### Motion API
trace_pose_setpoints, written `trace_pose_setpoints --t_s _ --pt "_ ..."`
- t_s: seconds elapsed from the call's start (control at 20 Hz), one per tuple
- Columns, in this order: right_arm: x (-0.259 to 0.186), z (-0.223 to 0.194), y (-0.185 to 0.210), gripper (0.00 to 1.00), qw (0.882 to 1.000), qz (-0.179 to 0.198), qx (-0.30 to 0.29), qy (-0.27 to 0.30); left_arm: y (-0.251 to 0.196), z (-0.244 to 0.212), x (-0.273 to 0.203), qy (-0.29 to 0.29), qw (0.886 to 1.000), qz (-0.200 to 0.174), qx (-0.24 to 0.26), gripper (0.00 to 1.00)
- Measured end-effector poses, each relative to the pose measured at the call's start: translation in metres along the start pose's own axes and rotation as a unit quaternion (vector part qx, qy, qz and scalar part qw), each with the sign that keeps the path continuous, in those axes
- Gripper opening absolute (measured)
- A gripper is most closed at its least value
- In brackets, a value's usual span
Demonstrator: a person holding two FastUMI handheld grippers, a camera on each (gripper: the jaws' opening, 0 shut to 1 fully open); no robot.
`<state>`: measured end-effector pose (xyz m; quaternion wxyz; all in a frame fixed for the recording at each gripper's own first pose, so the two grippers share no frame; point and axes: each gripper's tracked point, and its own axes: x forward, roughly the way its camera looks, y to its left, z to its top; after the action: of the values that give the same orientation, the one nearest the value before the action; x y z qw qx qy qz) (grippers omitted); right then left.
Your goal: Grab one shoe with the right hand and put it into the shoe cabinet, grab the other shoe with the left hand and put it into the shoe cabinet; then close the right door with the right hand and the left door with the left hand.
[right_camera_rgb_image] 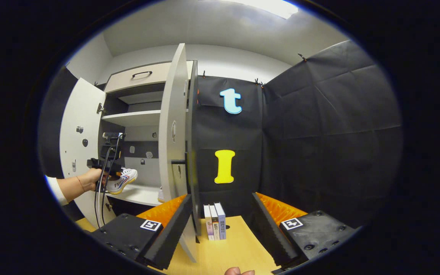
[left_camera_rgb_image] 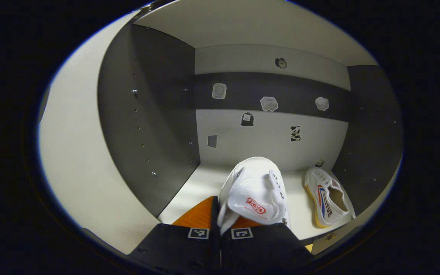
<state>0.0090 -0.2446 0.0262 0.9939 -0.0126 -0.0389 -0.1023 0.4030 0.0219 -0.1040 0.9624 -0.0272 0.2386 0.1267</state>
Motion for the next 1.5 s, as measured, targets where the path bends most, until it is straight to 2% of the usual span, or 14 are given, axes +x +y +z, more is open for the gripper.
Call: trace_pose_setpoints --t_s 0.25,0.45,0.55,0.7,0.85,1.0,1.1,1.2,1.3,1.35,1.45,1.5 --pt "-0.005 0.012 -0.033 0.98 0.999 -0.032 -0.023 -0.004 -0.012 -0.004 0.068 0.051 0.998 0.03 0.022 0.07" --pt "-0.014 0.012 -0.048 0.98 0.998 -0.052 -0.03 0.001 -0.027 -0.019 0.102 0.082 0.996 0.037 0.028 0.06" --pt "-0.018 0.014 -0.053 1.0 0.998 -0.061 -0.03 0.001 -0.03 -0.022 0.11 0.088 0.995 0.041 0.038 0.07" --pt "-0.019 0.017 -0.062 0.98 0.997 -0.074 -0.034 -0.003 -0.028 -0.022 0.119 0.086 0.993 0.06 0.062 0.07" --pt "-0.023 0.014 -0.067 0.98 0.996 -0.082 -0.031 0.001 -0.023 -0.03 0.124 0.095 0.991 0.073 0.058 0.06" --pt "-0.023 0.02 -0.073 0.98 0.995 -0.091 -0.027 -0.005 -0.022 -0.032 0.124 0.096 0.992 0.068 0.043 0.07" --pt "-0.023 0.021 -0.071 0.96 0.996 -0.09 -0.019 -0.007 -0.02 -0.035 0.122 0.109 0.99 0.066 0.058 0.1" --pt "-0.024 0.02 -0.072 0.98 0.996 -0.089 -0.016 -0.009 -0.022 -0.033 0.115 0.115 0.989 0.055 0.07 0.14" --pt "-0.023 0.019 -0.071 0.98 0.996 -0.087 -0.013 -0.009 -0.018 -0.03 0.109 0.111 0.989 0.056 0.083 0.36" --pt "-0.023 0.018 -0.069 0.96 0.996 -0.085 -0.009 -0.009 -0.013 -0.026 0.104 0.105 0.989 0.063 0.088 0.59" --pt "-0.021 0.017 -0.066 0.98 0.997 -0.08 -0.001 -0.008 -0.006 -0.021 0.095 0.088 0.989 0.07 0.092 0.76" --pt "-0.022 0.017 -0.064 0.98 0.997 -0.076 0.001 -0.007 -0.006 -0.019 0.089 0.081 0.99 0.069 0.093 0.76"
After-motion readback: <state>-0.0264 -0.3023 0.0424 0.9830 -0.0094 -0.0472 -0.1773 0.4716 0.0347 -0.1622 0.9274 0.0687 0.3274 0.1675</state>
